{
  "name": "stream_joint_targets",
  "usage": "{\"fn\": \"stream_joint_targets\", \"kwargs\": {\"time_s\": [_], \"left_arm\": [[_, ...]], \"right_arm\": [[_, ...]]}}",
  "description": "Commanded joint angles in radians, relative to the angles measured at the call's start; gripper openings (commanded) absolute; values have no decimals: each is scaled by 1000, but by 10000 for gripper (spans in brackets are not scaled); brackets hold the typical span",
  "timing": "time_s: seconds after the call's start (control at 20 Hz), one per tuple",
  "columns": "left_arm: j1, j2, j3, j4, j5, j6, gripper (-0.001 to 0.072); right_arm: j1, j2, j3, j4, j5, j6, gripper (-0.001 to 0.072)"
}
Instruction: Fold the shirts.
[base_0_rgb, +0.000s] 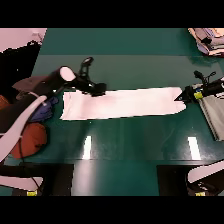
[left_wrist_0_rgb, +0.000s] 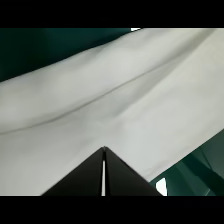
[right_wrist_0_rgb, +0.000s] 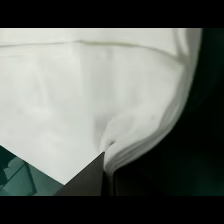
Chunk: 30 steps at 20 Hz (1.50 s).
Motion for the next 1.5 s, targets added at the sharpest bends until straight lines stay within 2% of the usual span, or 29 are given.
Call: {"fn": "stream_joint_targets", "kwargs": {"time_s": [0.0,0.3,0.55,0.8,0.95,1.2,1.45], "left_arm": [[-89,-107,108,-7,2,-6,24],[-146,-227,238,-3,4,-32,24],[-146,-258,242,-10,2,-35,24],[-146,-258,242,-3,-2,-31,24],[-125,-245,242,26,-61,-25,23],[14,-71,242,232,-156,-31,23],[234,200,242,397,-220,-22,25]], "right_arm": [[41,71,42,94,39,-26,14],[160,267,213,319,34,69,14],[330,290,387,317,10,126,14],[466,290,418,316,-27,127,14],[528,290,418,314,-45,102,14],[656,275,418,308,-152,92,15],[880,138,418,309,-308,54,16]]}}
